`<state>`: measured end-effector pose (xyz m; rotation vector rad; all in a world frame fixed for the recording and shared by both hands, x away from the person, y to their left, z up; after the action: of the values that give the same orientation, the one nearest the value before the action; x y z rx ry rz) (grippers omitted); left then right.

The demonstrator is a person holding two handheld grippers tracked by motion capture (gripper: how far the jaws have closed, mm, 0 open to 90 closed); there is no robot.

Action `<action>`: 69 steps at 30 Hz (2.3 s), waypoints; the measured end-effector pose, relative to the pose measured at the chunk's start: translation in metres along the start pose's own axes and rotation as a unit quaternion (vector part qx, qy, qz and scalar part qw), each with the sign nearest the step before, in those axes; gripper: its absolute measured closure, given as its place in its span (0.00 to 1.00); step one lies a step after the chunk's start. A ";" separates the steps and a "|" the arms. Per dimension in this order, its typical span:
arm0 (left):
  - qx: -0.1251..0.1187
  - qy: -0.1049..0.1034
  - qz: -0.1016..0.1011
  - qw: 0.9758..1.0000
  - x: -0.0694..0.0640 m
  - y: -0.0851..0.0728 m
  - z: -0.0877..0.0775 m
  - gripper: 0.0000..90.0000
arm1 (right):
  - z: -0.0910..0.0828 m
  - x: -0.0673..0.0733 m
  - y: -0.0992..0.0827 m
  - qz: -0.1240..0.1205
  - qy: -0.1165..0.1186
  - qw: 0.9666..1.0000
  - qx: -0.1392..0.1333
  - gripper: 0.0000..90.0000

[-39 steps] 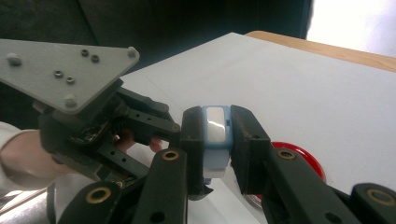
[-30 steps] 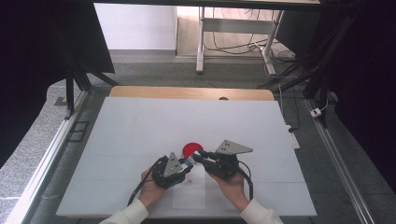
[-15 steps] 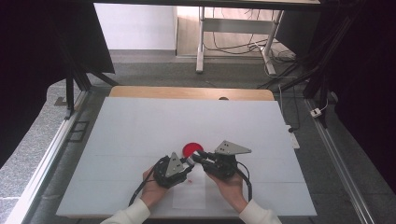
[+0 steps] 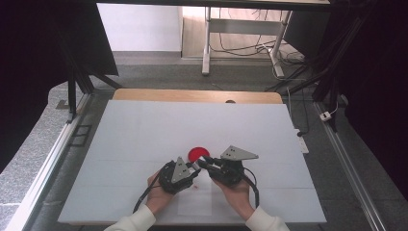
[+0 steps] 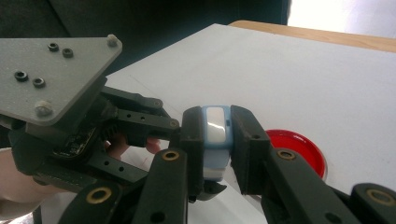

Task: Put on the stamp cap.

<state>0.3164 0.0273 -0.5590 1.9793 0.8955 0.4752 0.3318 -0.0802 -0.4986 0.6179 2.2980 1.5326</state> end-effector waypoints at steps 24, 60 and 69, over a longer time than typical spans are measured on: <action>0.004 0.017 0.013 1.000 -0.002 -0.001 0.000 0.72 | 0.002 0.003 -0.002 -0.008 -0.005 1.000 0.014 0.84; 0.000 0.021 0.019 1.000 -0.002 -0.002 -0.001 0.72 | 0.003 -0.002 -0.007 0.027 0.020 0.999 0.014 0.84; -0.003 0.017 0.013 1.000 0.001 -0.002 -0.002 0.66 | 0.001 -0.003 -0.006 0.009 0.018 1.000 0.009 0.84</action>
<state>0.3147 0.0294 -0.5600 1.9843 0.8897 0.5257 0.3341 -0.0826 -0.5045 0.6215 2.3420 1.5437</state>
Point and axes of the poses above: each handheld gripper's, and its own axes: z roughly forward along the jaws, y roughly out of its top, x roughly to its left, the point moved 7 cm from there along z, roughly forward along the jaws, and after that the axes turned 12 degrees about -z, right-handed, at the moved point
